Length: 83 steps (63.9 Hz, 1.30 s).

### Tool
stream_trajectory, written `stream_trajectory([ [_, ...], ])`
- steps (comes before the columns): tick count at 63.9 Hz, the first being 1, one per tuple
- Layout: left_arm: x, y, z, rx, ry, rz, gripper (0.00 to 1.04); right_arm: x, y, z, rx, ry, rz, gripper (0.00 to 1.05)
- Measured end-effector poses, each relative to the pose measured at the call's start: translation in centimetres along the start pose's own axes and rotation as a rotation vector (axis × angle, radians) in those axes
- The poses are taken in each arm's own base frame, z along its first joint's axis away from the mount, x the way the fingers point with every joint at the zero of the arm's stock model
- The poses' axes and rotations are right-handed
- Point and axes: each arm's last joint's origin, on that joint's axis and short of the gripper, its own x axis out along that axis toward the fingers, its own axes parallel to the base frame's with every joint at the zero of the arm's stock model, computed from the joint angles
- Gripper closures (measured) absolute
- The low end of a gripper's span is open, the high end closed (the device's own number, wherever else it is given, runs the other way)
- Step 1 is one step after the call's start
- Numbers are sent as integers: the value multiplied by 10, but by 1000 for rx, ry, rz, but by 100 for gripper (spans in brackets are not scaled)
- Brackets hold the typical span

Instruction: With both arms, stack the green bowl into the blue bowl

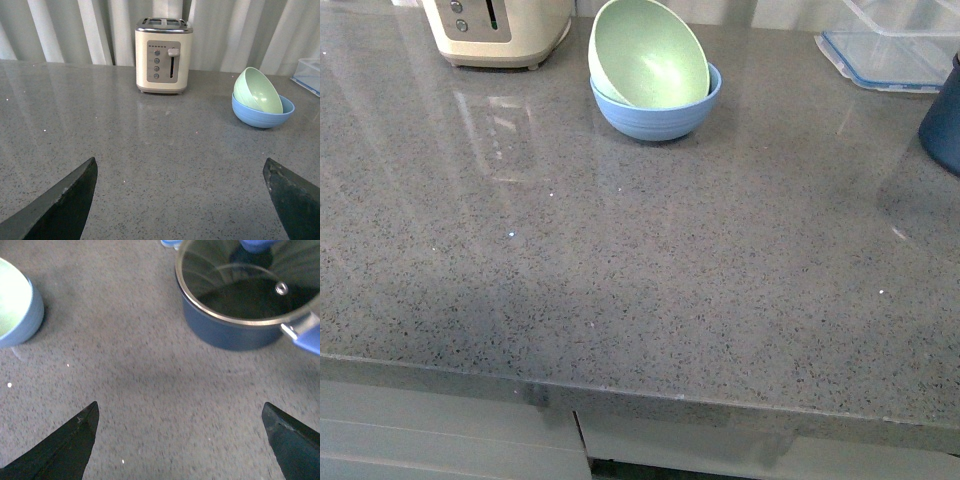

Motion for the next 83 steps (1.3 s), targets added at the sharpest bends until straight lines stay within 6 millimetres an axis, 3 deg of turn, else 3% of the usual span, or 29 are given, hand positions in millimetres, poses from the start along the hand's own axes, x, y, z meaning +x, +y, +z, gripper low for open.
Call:
stream_trajectory([
  [4,0,0,0,0,0,0,7,-17,-4,-25,19,19,-13,10],
  [12,0,0,0,0,0,0,7,-30,-6,-51,35,56,-41,10],
  [25,0,0,0,0,0,0,7,-31,-7,-57,14,-7,-27,13],
  [31,0,0,0,0,0,1,7,-24,-6,-73,-99,-348,-3,28],
  [38,0,0,0,0,-1,0,7,-31,-1,-82,-170,-622,5,48],
  [58,0,0,0,0,0,0,7,-35,10,-111,-182,-660,-17,104],
  [83,0,0,0,0,0,0,7,-41,11,-131,-195,-663,11,104],
])
